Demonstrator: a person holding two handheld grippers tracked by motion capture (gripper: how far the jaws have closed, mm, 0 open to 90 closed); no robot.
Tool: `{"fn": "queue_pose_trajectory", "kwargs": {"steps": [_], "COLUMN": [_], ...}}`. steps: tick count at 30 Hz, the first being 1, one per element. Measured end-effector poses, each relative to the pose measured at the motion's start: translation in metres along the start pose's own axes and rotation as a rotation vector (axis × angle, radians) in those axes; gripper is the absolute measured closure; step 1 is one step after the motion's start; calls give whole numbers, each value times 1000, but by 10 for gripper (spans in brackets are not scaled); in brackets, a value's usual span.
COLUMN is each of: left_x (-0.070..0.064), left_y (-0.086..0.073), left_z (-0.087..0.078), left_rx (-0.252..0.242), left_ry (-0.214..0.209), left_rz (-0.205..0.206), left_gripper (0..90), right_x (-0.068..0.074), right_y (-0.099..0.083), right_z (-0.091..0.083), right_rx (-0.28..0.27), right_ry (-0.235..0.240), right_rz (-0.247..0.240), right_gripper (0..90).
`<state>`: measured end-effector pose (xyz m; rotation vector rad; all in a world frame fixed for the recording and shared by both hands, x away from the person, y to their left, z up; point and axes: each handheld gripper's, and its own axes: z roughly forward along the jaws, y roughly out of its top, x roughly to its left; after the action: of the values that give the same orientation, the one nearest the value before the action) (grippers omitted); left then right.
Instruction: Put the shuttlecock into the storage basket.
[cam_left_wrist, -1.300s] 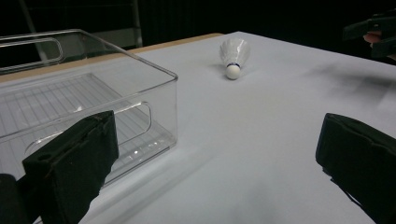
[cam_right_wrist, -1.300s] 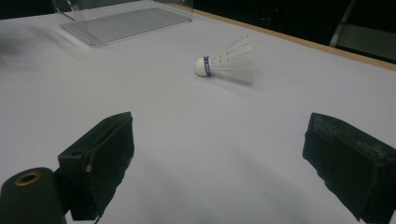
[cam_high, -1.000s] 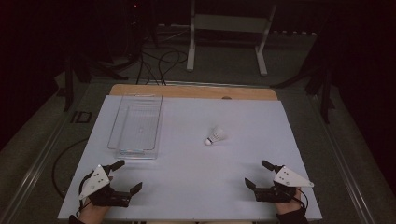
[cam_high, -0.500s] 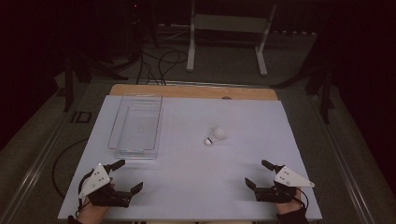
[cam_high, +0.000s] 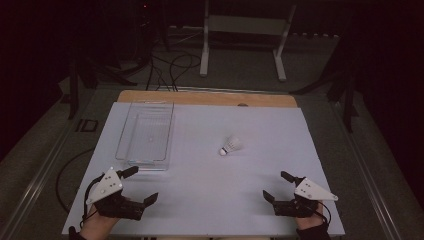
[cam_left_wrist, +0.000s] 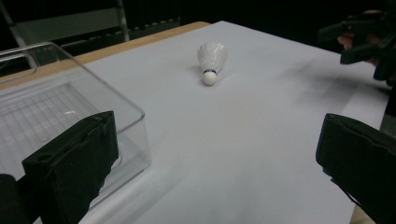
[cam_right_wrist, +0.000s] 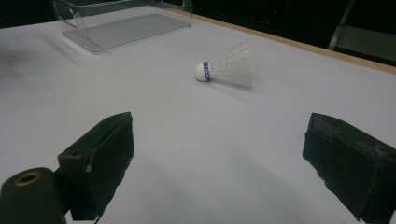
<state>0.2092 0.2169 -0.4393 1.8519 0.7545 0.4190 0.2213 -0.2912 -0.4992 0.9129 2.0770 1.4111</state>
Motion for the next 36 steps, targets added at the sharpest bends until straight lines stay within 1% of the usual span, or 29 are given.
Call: {"fn": "queue_pose_trajectory", "kwargs": {"steps": [2, 3, 4, 5, 6, 7, 8, 9, 10, 11, 12, 13, 17, 18, 22, 26, 27, 28, 29, 30, 32, 33, 36], "left_x": [0, 0, 0, 0, 0, 0, 0, -1, -1, -2, -2, -3, -3, -3, -8, -10, -12, -12, -13, -14, -14, -14, -15], "left_y": [0, 7, 7, 13, 13, 17, 17, 23, 23, 27, 27, 33, 43, 43, 53, 61, 65, 65, 70, 73, 77, 79, 83], "left_z": [0, 1, 1, 3, 3, 6, 6, 9, 9, 11, 11, 14, 20, 20, 30, 36, 40, 40, 45, 47, 51, 53, 56], "left_rx": [0, 0, 0, 4, 4, 13, 13, 33, 33, 39, 39, 47, 50, 50, 76, 75, 85, 85, 104, 109, 120, 114, 124], "left_ry": [0, -3, -3, -11, -11, -25, -25, -35, -35, -33, -33, -30, -39, -39, -41, -49, -49, -49, -53, -49, -57, -56, -62], "left_rz": [0, 1, 1, 6, 6, 5, 5, 13, 13, 29, 29, 35, 34, 34, 52, 53, 55, 55, 66, 70, 66, 60, 67], "left_gripper": [0, 0, 0, 0, 0, 0, 0, 0, 0, 0, 0, 0, 0, 0, 0, 0, 0, 0, 0, 0, 0, 0, 0], "right_x": [0, 0, 0, 0, 0, 0, 0, 0, 0, 0, 0, 1, 1, 1, 0, 1, 1, 1, 1, 1, 1, 1, 1], "right_y": [0, 0, 1, 1, 1, 1, 1, 0, 0, 0, 0, 0, 0, 0, 0, 0, 0, 0, 0, 0, 0, 0, 0], "right_z": [0, 0, -1, -1, -1, 0, 0, 1, 1, 1, 1, 1, 1, 1, 2, 1, 1, 1, 1, 1, 1, 1, 1], "right_rx": [0, -3, -3, -4, -4, 2, 2, 5, 6, 7, 7, 6, 4, 4, 6, 6, 5, 5, 7, 6, 7, 7, 8], "right_ry": [2, 1, -2, 1, 1, -4, -4, 3, 3, 4, 4, 5, 7, 7, 8, 10, 12, 12, 12, 12, 13, 14, 8], "right_rz": [-1, -4, -7, -7, -7, -17, -17, -9, -10, -10, -10, -9, -8, -8, -9, -8, -6, -6, -8, -7, -9, -6, -8], "right_gripper": [89, 90, 90, 89, 89, 90, 90, 90, 90, 90, 90, 89, 89, 89, 90, 90, 90, 90, 90, 90, 90, 90, 90]}}
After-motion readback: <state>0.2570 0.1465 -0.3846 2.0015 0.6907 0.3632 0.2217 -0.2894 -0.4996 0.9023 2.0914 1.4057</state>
